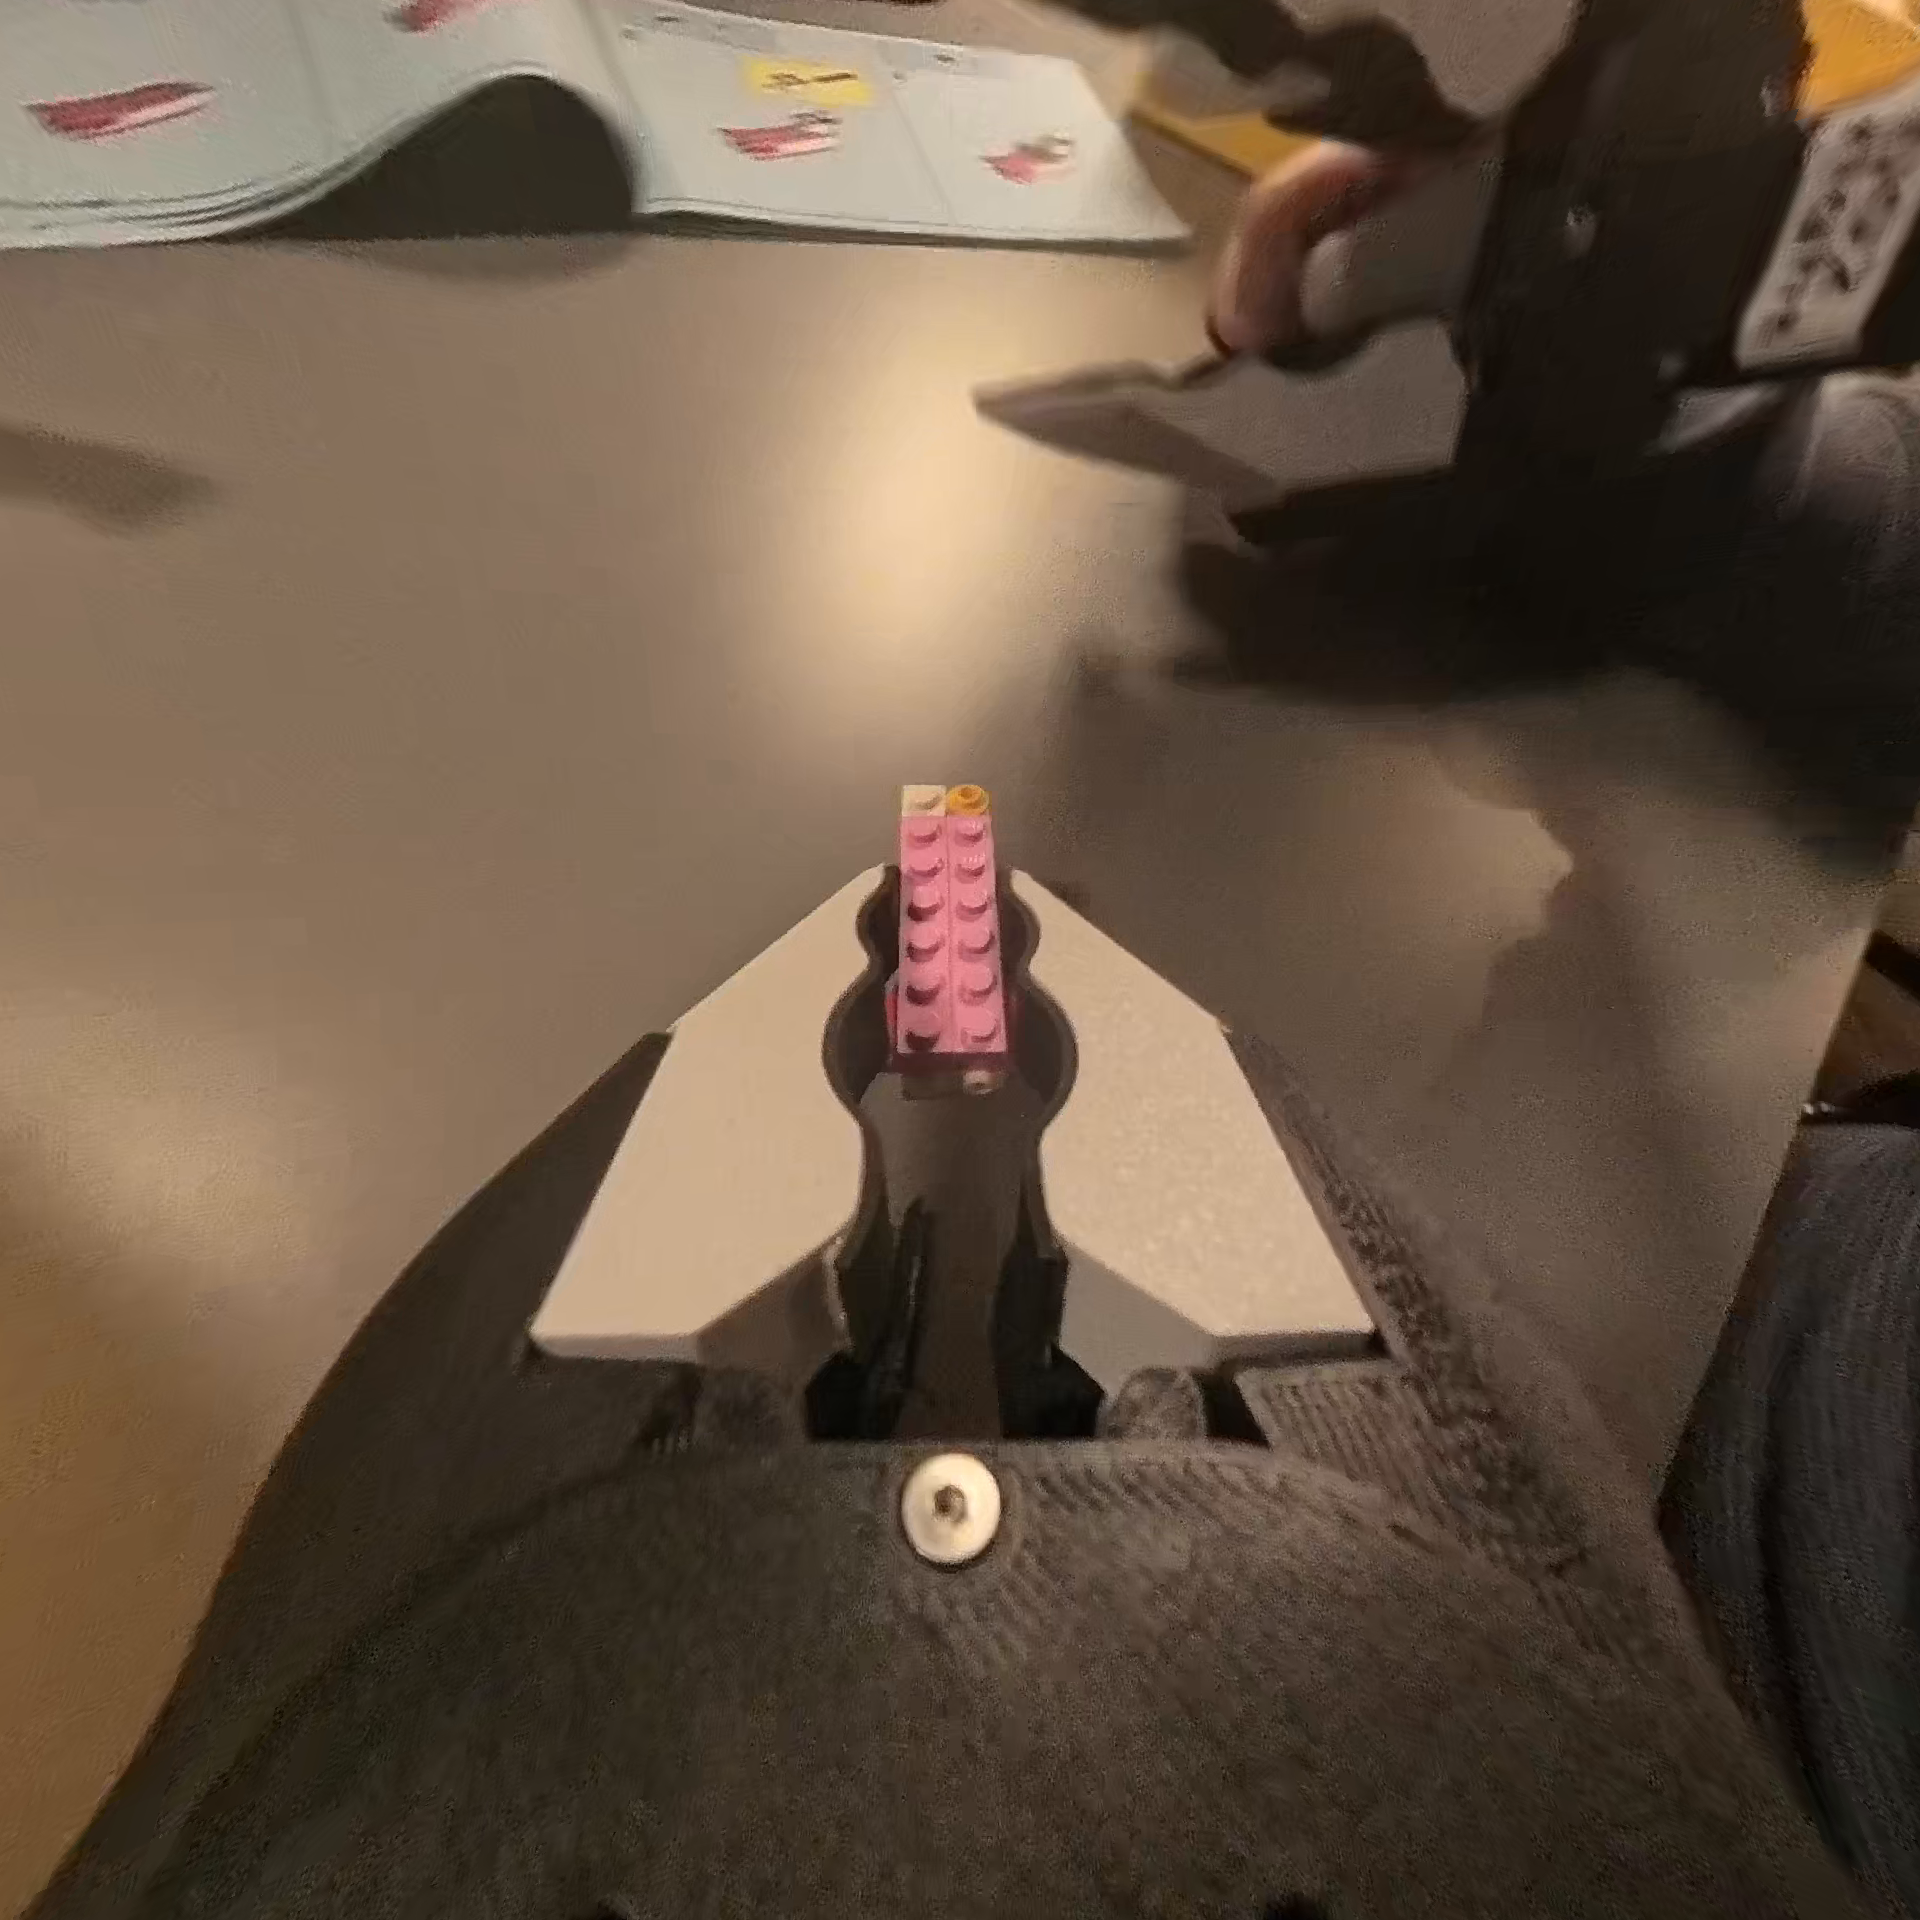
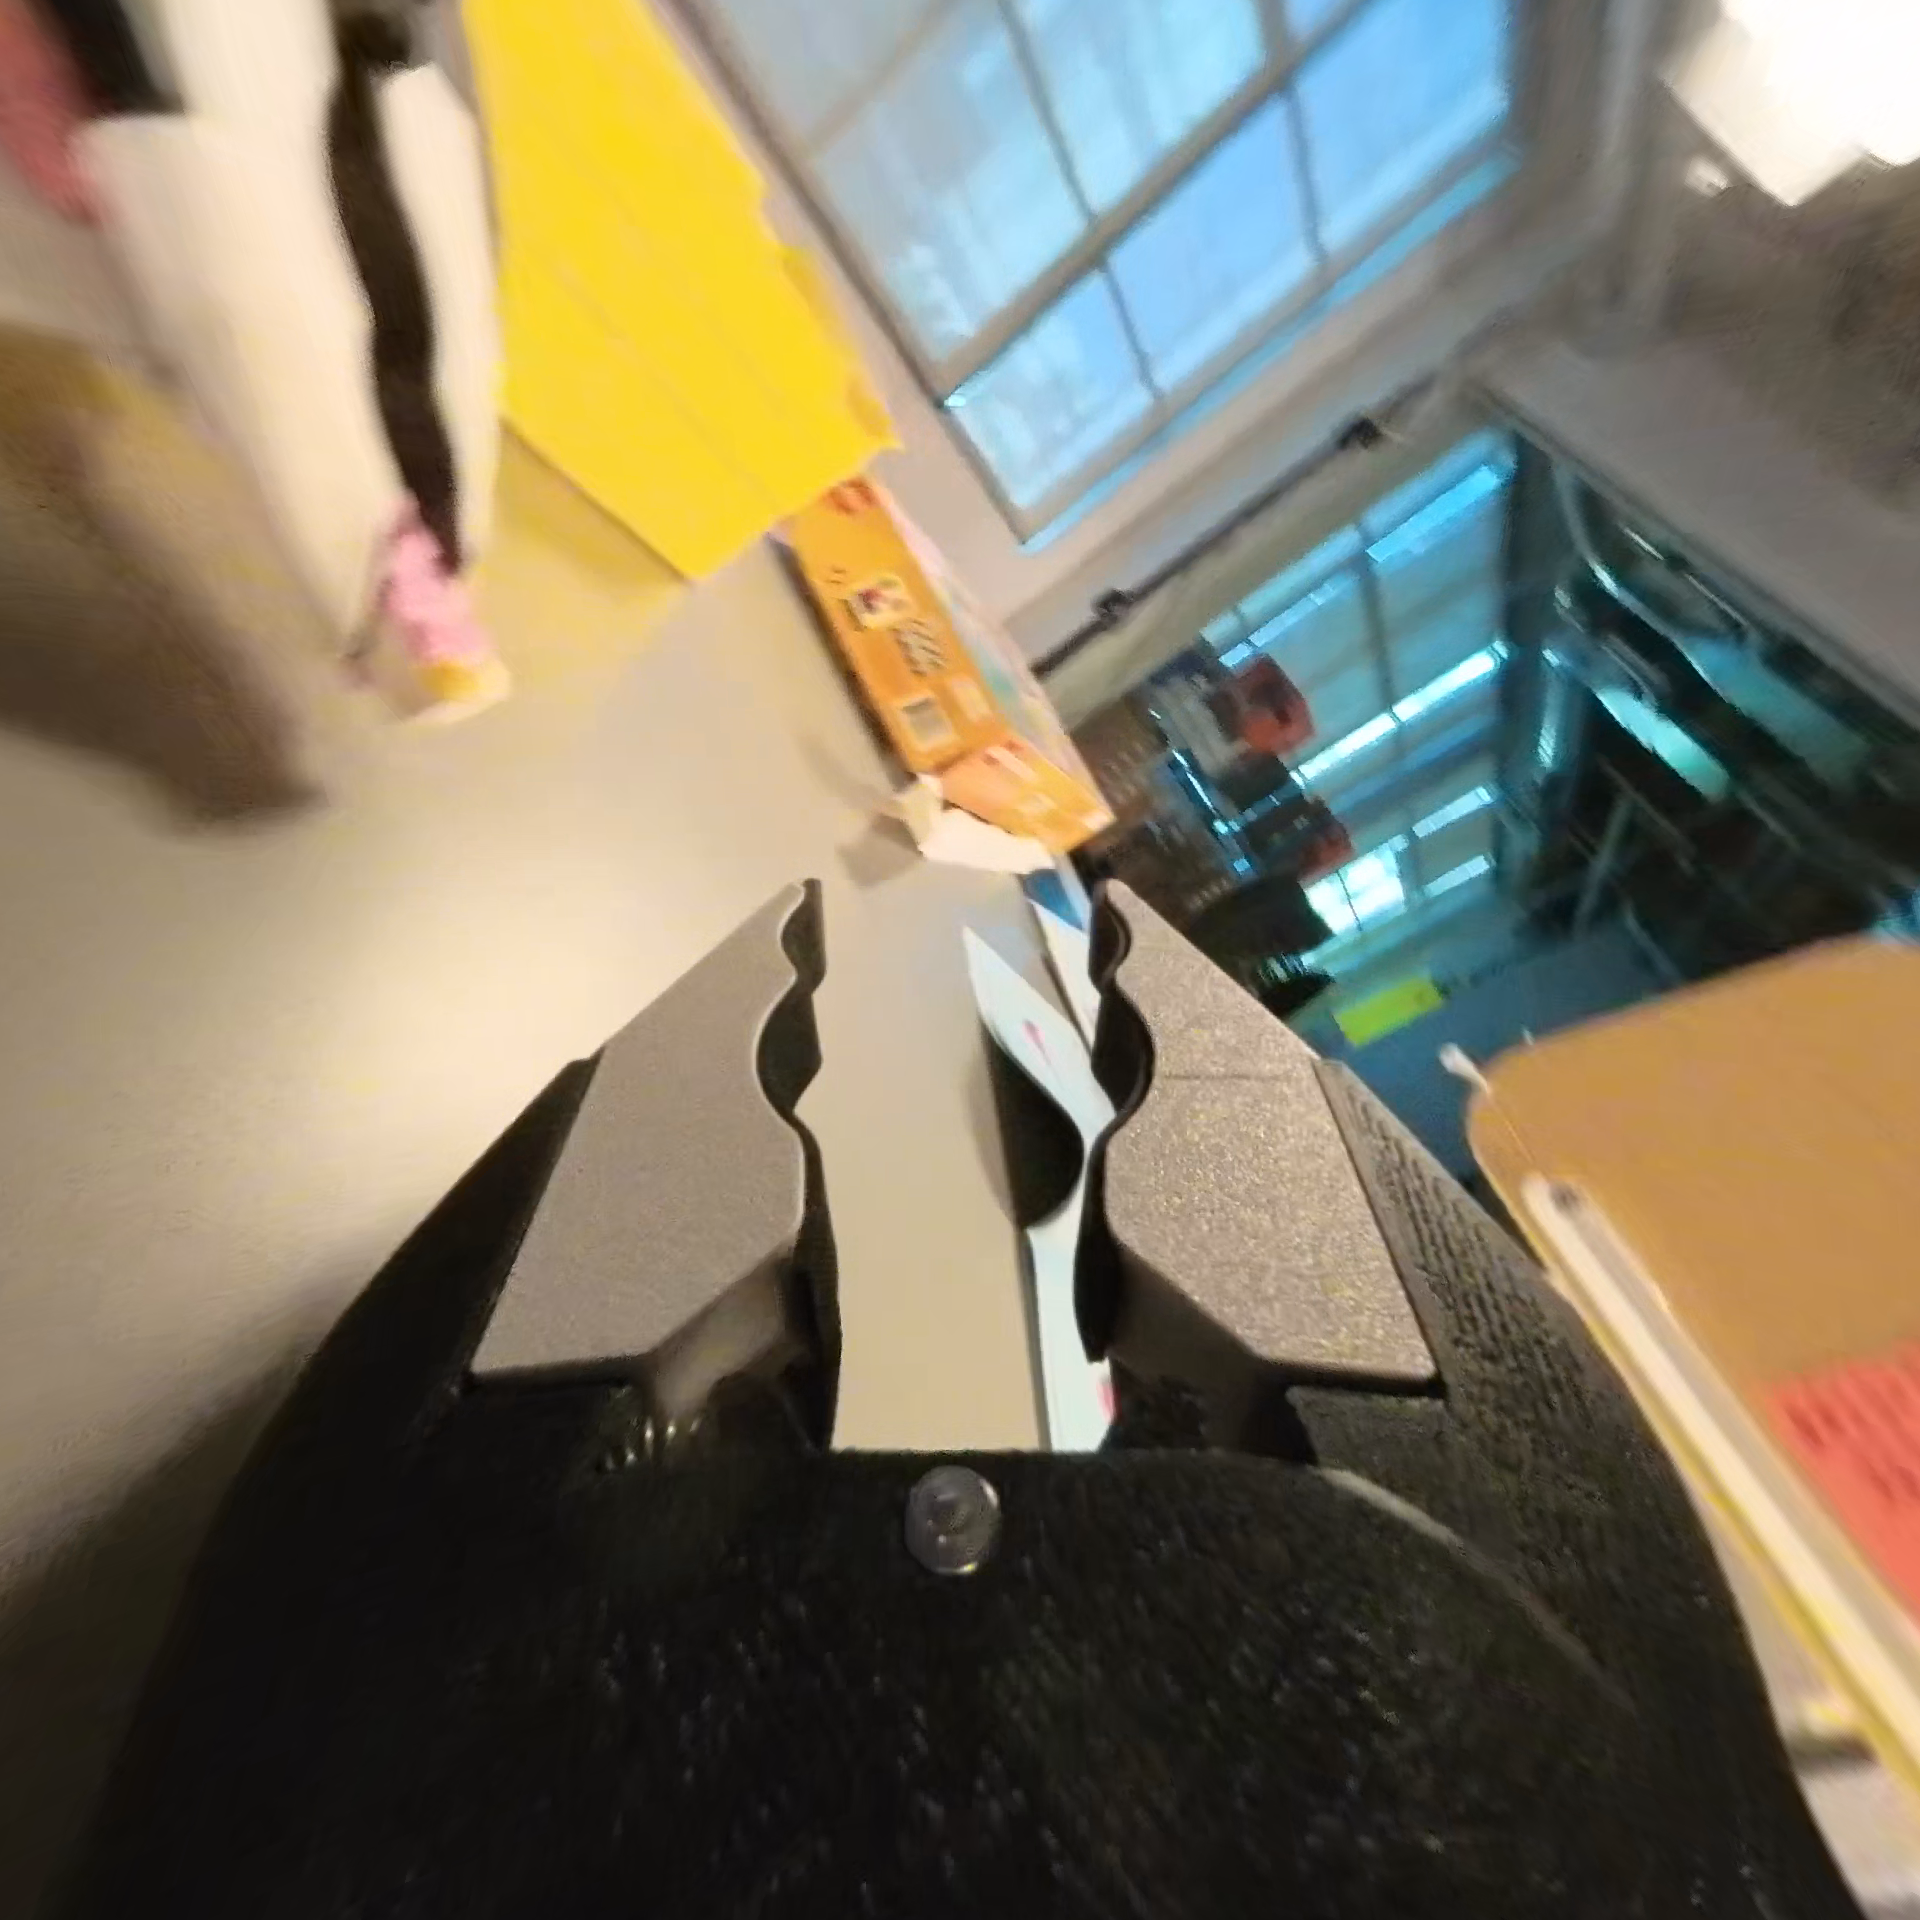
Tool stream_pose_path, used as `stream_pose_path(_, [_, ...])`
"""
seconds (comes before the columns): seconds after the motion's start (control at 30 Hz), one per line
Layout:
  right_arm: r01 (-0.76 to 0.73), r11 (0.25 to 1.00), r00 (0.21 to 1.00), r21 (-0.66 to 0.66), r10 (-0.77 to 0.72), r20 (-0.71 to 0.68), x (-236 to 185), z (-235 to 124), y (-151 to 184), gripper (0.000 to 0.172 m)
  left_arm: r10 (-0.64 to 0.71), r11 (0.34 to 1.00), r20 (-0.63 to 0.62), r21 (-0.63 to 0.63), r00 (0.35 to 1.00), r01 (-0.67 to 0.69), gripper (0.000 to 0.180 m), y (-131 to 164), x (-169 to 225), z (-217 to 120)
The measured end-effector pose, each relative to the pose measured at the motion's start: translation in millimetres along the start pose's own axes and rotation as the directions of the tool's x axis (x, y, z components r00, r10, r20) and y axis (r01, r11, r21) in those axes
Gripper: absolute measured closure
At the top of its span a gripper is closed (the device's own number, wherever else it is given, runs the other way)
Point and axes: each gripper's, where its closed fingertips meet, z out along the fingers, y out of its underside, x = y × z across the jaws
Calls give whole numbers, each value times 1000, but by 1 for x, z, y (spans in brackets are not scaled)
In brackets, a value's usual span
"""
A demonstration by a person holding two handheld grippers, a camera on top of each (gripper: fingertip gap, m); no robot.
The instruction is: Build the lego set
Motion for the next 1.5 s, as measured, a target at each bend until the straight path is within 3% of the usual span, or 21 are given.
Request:
stream_pose_path(0.13, [-181, 983, 960, -10, 175, -217, 51, -27, 22, 127, 152, 988, -156, -11, 976, -155, 164, -11, 39, 30])
stream_pose_path(0.3, [-300, 954, 890, -22, 272, -367, 83, -54, 47, 129, 316, 936, -156, -109, 936, -334, 164, -6, 53, 63])
stream_pose_path(0.57, [-376, 926, 814, 35, 348, -465, 104, -80, 56, 132, 275, 945, -162, -138, 948, -298, 164, -6, 60, 71])
stream_pose_path(0.63, [-387, 919, 772, 81, 370, -517, 115, -90, 56, 141, 241, 954, -152, -145, 959, -262, 163, -6, 61, 71])
stream_pose_path(0.73, [-421, 895, 718, 149, 429, -548, 126, -102, 58, 145, 186, 972, -143, -120, 972, -203, 139, -9, 64, 72])
stream_pose_path(0.8, [-435, 885, 704, 164, 448, -551, 128, -104, 60, 145, 178, 977, -94, -106, 980, -188, 107, -11, 58, 70])
stream_pose_path(0.93, [-434, 885, 709, 167, 450, -543, 127, -102, 60, 145, 195, 980, 47, 32, 980, -197, 84, -30, 39, 53])
stream_pose_path(1.1, [-437, 884, 717, 166, 454, -529, 125, -100, 59, 146, 144, 917, 236, 334, 961, -219, 84, -64, 5, 9])
stream_pose_path(1.2, [-430, 889, 729, 157, 445, -521, 123, -98, 59, 148, 120, 891, 275, 395, 954, -226, 88, -68, -3, -9])
stream_pose_path(1.4, [-387, 914, 776, 118, 393, -494, 115, -91, 54, 150, 76, 870, 167, 471, 983, -148, 88, -70, 27, -48])
stream_pose_path(1.5, [-378, 920, 788, 104, 379, -485, 112, -88, 53, 153, 47, 873, 324, 447, 945, -197, 99, -73, 17, -91])
